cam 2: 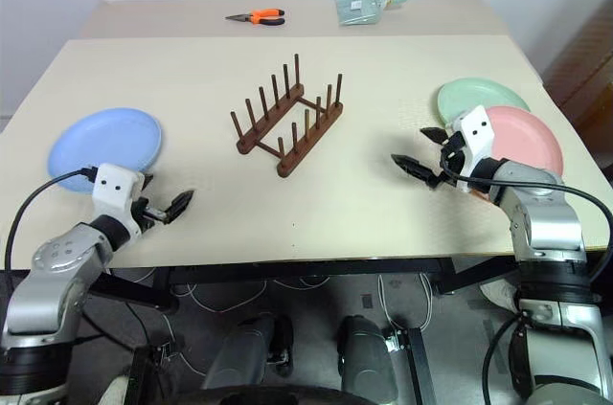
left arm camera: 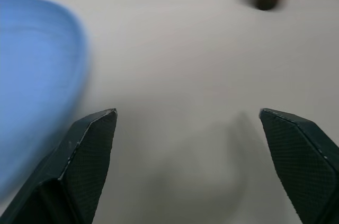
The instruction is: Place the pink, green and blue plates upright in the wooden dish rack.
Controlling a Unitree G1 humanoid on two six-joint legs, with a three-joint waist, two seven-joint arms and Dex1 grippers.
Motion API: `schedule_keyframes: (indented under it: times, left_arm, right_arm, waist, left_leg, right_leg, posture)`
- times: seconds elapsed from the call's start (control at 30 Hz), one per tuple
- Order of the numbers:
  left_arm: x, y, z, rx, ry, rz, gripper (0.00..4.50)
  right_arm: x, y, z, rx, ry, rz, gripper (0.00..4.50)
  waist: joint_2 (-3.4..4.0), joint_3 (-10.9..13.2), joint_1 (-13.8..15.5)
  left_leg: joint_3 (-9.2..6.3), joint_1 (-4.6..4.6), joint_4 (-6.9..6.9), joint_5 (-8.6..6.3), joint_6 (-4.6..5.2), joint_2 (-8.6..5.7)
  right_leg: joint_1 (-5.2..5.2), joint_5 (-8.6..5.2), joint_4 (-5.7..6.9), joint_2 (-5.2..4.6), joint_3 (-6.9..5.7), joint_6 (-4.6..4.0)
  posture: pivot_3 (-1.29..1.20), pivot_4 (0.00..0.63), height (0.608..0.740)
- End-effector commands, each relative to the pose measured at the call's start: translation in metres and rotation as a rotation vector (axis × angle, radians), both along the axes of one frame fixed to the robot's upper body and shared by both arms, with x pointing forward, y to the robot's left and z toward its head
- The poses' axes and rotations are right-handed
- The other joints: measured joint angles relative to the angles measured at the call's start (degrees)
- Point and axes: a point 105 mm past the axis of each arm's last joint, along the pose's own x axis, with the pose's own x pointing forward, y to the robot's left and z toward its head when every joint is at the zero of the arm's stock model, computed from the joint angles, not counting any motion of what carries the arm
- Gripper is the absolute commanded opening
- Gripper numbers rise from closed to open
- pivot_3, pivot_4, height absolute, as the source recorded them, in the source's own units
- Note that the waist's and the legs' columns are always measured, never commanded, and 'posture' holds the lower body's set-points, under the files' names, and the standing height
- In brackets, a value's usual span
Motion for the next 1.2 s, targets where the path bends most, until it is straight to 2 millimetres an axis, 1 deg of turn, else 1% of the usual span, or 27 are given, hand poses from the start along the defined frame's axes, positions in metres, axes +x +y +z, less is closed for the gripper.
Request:
schedule_keyframes:
  times: [0.03, 0.17, 0.3, 0.4, 0.5, 0.57, 0.67, 0.77, 0.87, 0.9, 1.0, 1.03, 1.07, 1.13, 1.2]
  left_arm:
    - [-0.003, -0.013, 0.006, 0.005, -0.019, -0.055, 4.49]
    - [-0.002, -0.028, 0.004, -0.007, -0.003, -0.093, 4.49]
    - [0.003, -0.070, 0.000, -0.004, -0.004, -0.195, 4.49]
    - [0.017, -0.099, -0.009, 0.011, 0.008, -0.192, 4.49]
    - [0.029, -0.139, -0.016, -0.009, 0.026, -0.248, 4.49]
    - [0.041, -0.156, -0.021, -0.013, 0.042, -0.242, 4.49]
    - [0.057, -0.170, -0.026, -0.009, 0.052, -0.220, 4.49]
    - [0.064, -0.182, -0.028, -0.028, 0.059, -0.250, 4.49]
    - [0.064, -0.193, -0.026, -0.045, 0.047, -0.309, 3.70]
    - [0.064, -0.194, -0.025, -0.050, 0.041, -0.320, 3.32]
    - [0.061, -0.195, -0.022, -0.041, 0.019, -0.368, 1.77]
    - [0.059, -0.196, -0.020, -0.029, 0.003, -0.402, 1.35]
    - [0.056, -0.197, -0.019, -0.012, -0.014, -0.445, 0.83]
    - [0.047, -0.198, -0.018, 0.021, -0.028, -0.558, 0.76]
    - [0.033, -0.199, -0.015, 0.029, -0.026, -0.708, 0.76]
  right_arm:
    - [0.002, 0.006, 0.017, -0.015, -0.072, 0.015, 4.48]
    - [0.000, 0.013, 0.014, -0.015, -0.077, 0.023, 4.48]
    - [-0.006, 0.031, 0.009, 0.006, -0.064, 0.078, 4.48]
    - [-0.010, 0.043, 0.007, 0.020, -0.048, 0.105, 4.48]
    - [-0.014, 0.054, 0.009, 0.023, -0.076, 0.101, 4.48]
    - [-0.017, 0.060, 0.010, 0.025, -0.085, 0.092, 4.48]
    - [-0.026, 0.067, 0.008, 0.018, -0.088, 0.092, 4.48]
    - [-0.033, 0.070, 0.007, 0.013, -0.089, 0.074, 4.48]
    - [-0.038, 0.066, 0.007, -0.004, -0.094, 0.046, 4.50]
    - [-0.039, 0.064, 0.006, -0.007, -0.094, 0.035, 4.50]
    - [-0.040, 0.057, 0.006, -0.023, -0.097, 0.011, 4.50]
    - [-0.040, 0.054, 0.007, -0.031, -0.099, 0.005, 4.50]
    - [-0.040, 0.051, 0.007, -0.039, -0.103, -0.002, 4.50]
    - [-0.038, 0.043, 0.009, -0.051, -0.112, -0.029, 4.50]
    - [-0.035, 0.029, 0.012, -0.070, -0.126, -0.071, 4.50]
  waist:
    - [0.00, 0.0, 0.0]
    - [0.00, 0.0, 0.0]
    - [0.00, 0.0, 0.3]
    - [-0.01, 0.0, 0.3]
    - [0.00, 0.0, 0.4]
    - [-0.02, 0.0, 0.4]
    - [-0.02, 0.0, 0.4]
    - [-0.01, 0.0, 0.4]
    - [-0.01, 0.0, 0.4]
    - [-0.01, 0.0, 0.4]
    - [-0.01, 0.0, 0.4]
    - [-0.01, 0.0, 0.5]
    - [0.00, 0.0, 0.4]
    - [-0.01, 0.0, 0.4]
    - [0.00, 0.0, 0.4]
  left_leg:
    - [0.00, 0.00, 0.00, -0.01, 0.01, -0.01]
    - [0.00, -0.01, -0.01, 0.00, 0.02, -0.01]
    - [0.01, -0.02, 0.00, 0.05, 0.10, -0.02]
    - [0.00, -0.02, 0.01, 0.08, 0.19, -0.05]
    - [0.00, -0.03, 0.01, 0.09, 0.22, -0.05]
    - [0.01, -0.03, 0.03, 0.10, 0.23, -0.06]
    - [0.00, -0.02, 0.04, 0.10, 0.24, -0.05]
    - [0.00, -0.01, 0.05, 0.09, 0.26, -0.05]
    - [-0.01, 0.00, 0.07, 0.08, 0.27, -0.04]
    - [-0.01, 0.00, 0.07, 0.08, 0.28, -0.04]
    - [-0.02, 0.00, 0.08, 0.06, 0.30, -0.05]
    - [-0.01, 0.00, 0.08, 0.06, 0.30, -0.05]
    - [-0.02, 0.00, 0.08, 0.06, 0.30, -0.05]
    - [-0.03, 0.00, 0.08, 0.06, 0.30, -0.04]
    - [-0.03, -0.02, 0.08, 0.06, 0.29, -0.04]
  right_leg:
    - [0.00, 0.00, 0.00, 0.00, 0.00, 0.00]
    - [-0.01, 0.00, 0.00, 0.01, 0.00, 0.00]
    - [0.00, 0.00, 0.00, 0.02, -0.01, 0.01]
    - [0.06, 0.01, -0.01, 0.02, -0.03, 0.02]
    - [0.06, 0.01, -0.01, 0.08, -0.04, 0.03]
    - [0.07, 0.01, 0.01, 0.11, -0.03, 0.04]
    - [0.08, 0.01, 0.01, 0.15, -0.04, 0.04]
    - [0.10, 0.01, 0.01, 0.14, -0.05, 0.05]
    - [0.11, 0.01, 0.01, 0.11, -0.04, 0.05]
    - [0.11, 0.00, 0.01, 0.11, -0.04, 0.05]
    - [0.12, 0.00, 0.00, 0.09, -0.04, 0.05]
    - [0.12, 0.00, -0.01, 0.09, -0.04, 0.05]
    - [0.12, 0.00, 0.00, 0.09, -0.05, 0.05]
    - [0.11, 0.00, 0.00, 0.09, -0.05, 0.04]
    - [0.09, 0.00, 0.00, 0.09, -0.05, 0.04]
  posture:
    - [0.00, 0.150, 0.740]
    - [0.00, 0.150, 0.740]
    - [0.00, 0.150, 0.740]
    - [0.00, 0.150, 0.740]
    - [0.00, 0.150, 0.740]
    - [0.00, 0.150, 0.740]
    - [0.00, 0.150, 0.740]
    - [0.00, 0.150, 0.740]
    - [0.00, 0.150, 0.740]
    - [0.00, 0.150, 0.740]
    - [0.00, 0.150, 0.740]
    - [0.00, 0.150, 0.740]
    - [0.00, 0.150, 0.740]
    - [0.00, 0.150, 0.740]
    - [0.00, 0.150, 0.740]
